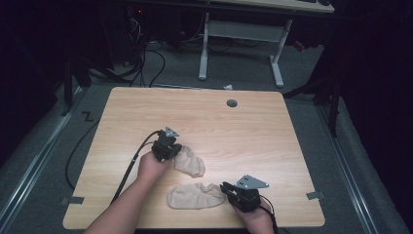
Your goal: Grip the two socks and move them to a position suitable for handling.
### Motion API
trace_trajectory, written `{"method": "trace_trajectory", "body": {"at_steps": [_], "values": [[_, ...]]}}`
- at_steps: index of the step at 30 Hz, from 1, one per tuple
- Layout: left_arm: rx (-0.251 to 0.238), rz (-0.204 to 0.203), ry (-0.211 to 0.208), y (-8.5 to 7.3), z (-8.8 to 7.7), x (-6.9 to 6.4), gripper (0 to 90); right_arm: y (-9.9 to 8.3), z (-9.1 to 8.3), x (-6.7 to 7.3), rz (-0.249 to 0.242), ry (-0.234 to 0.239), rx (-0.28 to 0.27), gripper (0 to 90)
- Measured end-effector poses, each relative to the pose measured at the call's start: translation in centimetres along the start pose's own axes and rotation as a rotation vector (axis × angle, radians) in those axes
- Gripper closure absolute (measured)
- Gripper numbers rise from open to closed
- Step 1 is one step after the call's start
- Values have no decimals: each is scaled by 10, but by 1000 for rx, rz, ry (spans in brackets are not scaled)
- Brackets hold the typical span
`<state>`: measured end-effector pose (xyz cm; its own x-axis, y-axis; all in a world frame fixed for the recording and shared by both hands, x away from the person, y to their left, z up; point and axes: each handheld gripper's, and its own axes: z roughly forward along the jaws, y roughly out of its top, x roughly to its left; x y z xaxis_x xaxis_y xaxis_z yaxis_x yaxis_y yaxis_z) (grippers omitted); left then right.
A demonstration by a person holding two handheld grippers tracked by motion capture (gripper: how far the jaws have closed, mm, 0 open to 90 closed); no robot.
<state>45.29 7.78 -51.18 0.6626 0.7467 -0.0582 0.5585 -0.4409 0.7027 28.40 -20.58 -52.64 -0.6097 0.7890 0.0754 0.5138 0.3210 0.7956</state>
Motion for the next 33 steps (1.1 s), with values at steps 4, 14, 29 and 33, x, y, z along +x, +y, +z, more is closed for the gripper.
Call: {"method": "trace_trajectory", "body": {"at_steps": [4,14,29,33], "values": [[-44,5,3,0,-13,-2,888,0,1,0,-1,0,2,805],[-161,-4,-26,-36,-63,-9,887,0,3,2,-11,-4,7,805],[-189,-101,-81,-95,-84,-4,728,45,30,20,-75,13,35,887],[-180,-116,-77,-97,-82,-1,621,61,45,22,-100,13,57,876]]}}
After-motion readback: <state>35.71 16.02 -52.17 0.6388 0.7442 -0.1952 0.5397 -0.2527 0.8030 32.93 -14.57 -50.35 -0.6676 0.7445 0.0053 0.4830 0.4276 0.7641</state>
